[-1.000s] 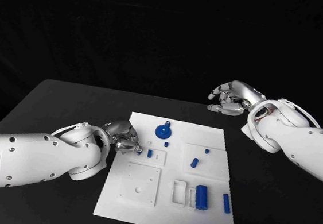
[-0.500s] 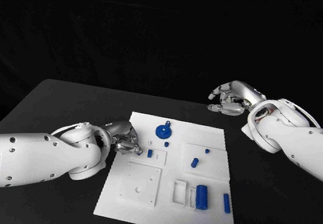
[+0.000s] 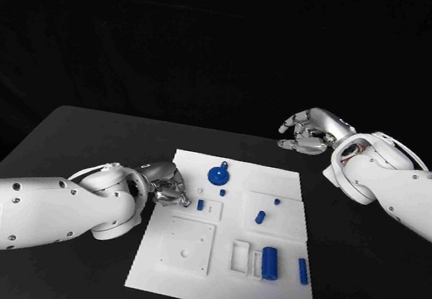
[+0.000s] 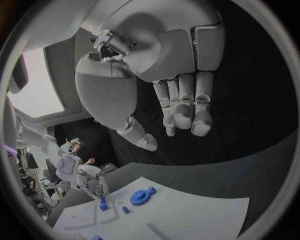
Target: Assemble the parts on the task board
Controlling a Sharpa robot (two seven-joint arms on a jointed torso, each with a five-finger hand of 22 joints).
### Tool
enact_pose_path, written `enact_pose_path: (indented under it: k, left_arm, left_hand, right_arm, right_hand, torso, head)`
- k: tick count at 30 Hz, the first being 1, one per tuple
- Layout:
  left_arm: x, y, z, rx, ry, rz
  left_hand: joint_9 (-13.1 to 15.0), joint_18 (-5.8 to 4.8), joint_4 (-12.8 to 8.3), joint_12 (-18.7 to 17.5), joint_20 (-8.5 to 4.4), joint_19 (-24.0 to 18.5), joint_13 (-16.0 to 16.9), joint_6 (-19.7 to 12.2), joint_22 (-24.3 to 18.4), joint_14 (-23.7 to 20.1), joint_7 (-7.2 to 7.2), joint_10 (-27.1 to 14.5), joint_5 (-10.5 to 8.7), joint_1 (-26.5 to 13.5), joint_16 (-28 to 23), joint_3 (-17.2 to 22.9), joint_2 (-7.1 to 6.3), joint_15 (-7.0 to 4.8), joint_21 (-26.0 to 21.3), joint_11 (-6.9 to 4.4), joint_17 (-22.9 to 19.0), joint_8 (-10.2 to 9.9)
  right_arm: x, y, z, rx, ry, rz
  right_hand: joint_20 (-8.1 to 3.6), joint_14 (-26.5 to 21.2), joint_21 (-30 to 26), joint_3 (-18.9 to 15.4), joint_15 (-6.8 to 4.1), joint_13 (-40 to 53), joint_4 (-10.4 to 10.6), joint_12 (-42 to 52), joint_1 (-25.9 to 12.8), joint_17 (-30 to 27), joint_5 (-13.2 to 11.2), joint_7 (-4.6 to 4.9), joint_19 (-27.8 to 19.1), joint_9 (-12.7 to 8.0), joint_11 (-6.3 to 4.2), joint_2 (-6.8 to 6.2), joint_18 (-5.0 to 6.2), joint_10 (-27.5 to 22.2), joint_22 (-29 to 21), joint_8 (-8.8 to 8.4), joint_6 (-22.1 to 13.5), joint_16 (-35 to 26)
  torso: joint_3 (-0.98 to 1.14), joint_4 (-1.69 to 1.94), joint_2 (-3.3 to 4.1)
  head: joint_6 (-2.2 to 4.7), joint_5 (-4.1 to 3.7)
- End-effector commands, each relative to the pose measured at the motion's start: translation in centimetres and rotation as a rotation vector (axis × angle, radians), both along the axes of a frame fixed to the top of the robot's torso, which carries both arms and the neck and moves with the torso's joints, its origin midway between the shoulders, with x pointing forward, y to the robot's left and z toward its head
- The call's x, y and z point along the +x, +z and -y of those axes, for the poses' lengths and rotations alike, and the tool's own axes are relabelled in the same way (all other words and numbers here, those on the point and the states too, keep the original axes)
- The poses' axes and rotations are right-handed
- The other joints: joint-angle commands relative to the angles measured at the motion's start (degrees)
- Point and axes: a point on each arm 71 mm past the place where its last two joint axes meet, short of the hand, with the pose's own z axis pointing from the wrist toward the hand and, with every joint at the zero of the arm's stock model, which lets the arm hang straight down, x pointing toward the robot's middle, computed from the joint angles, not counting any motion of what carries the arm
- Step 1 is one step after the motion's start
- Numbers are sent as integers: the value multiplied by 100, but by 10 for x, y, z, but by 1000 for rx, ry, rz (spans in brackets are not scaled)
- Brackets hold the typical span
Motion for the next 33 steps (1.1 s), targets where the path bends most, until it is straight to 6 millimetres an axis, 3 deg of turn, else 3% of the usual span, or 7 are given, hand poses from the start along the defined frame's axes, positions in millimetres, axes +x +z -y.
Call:
enact_pose_path:
  k: [1, 7, 15, 33]
  left_arm:
    - [-3, -5, 2, 1, -11, -50]
    - [-3, -6, 3, -10, -11, -74]
    - [-3, -8, 3, -21, -8, -100]
    - [-2, -9, 3, -2, 4, -112]
  left_hand:
    - [892, 91, 81, 43, -766, 41, 10, 998, 8, 111, -400, -14, -30, -18, 40, -14, -50, -116, -18, -37, 16, 34]
    - [913, 88, 176, 102, -762, 22, 33, 1041, 21, 116, -413, -6, 73, -72, 83, -31, 77, -101, -32, -46, 47, 61]
    - [947, 79, 115, 207, -752, -15, 76, 1073, 65, 99, -427, -24, 438, -171, 148, -70, 306, -76, -35, -56, 110, 106]
    - [987, 80, -67, 319, -754, -19, 112, 1096, 102, 92, -448, -33, 722, -236, 206, -28, 434, -75, -40, -77, 183, 169]
  right_arm:
    - [0, -1, -1, -4, 11, -2]
    - [0, -1, -1, -4, 11, -2]
    - [0, -1, -1, -4, 11, -2]
    - [0, -1, -1, -3, 11, -3]
  right_hand:
    - [-27, -9, -32, -8, -32, -9, 9, 18, -19, -5, 35, 42, -3, -6, 4, -37, 305, -9, 80, -13, 11, -38]
    - [-27, -9, -32, -9, -32, -9, 10, 18, -20, -5, 37, 42, -4, -7, 4, -38, 305, -9, 80, -13, 10, -38]
    - [-26, -10, -33, -14, -31, -10, 18, 18, -31, -5, 43, 43, -4, -7, 5, -36, 305, -10, 80, -14, 9, -39]
    - [-26, -10, -37, -15, -31, -14, 35, 19, -47, -5, 107, 43, -5, -8, 5, -31, 305, -11, 80, -15, 7, -40]
  torso:
    - [0, 0, 1]
    - [0, 0, 1]
    - [0, 0, 2]
    - [0, 2, 1]
  head:
    - [-1, -4]
    - [-1, -2]
    - [-5, -7]
    - [-11, -9]
